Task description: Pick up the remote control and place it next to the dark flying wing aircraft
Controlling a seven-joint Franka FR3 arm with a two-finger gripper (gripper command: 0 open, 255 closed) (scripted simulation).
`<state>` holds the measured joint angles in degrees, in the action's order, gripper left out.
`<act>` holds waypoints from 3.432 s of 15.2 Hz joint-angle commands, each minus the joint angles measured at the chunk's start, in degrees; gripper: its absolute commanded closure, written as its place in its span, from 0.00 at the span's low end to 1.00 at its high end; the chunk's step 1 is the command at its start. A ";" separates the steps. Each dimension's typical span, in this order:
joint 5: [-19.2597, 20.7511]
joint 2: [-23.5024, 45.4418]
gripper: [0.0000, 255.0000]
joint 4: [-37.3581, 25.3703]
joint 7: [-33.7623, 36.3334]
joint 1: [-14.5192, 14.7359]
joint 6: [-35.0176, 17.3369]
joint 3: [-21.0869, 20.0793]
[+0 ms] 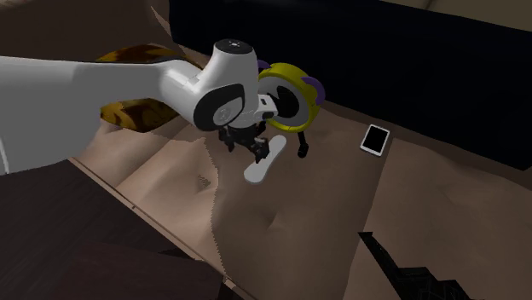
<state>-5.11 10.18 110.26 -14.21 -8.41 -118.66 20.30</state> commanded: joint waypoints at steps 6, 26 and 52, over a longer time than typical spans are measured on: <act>-4.92 14.53 0.00 -15.41 -3.99 -4.45 0.54 0.01; -6.04 17.03 1.00 -13.08 -4.70 -4.75 -4.14 -0.60; -3.51 11.68 1.00 -21.81 -2.96 -4.37 9.58 0.64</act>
<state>-8.73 22.08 88.94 -17.33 -12.85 -109.77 20.92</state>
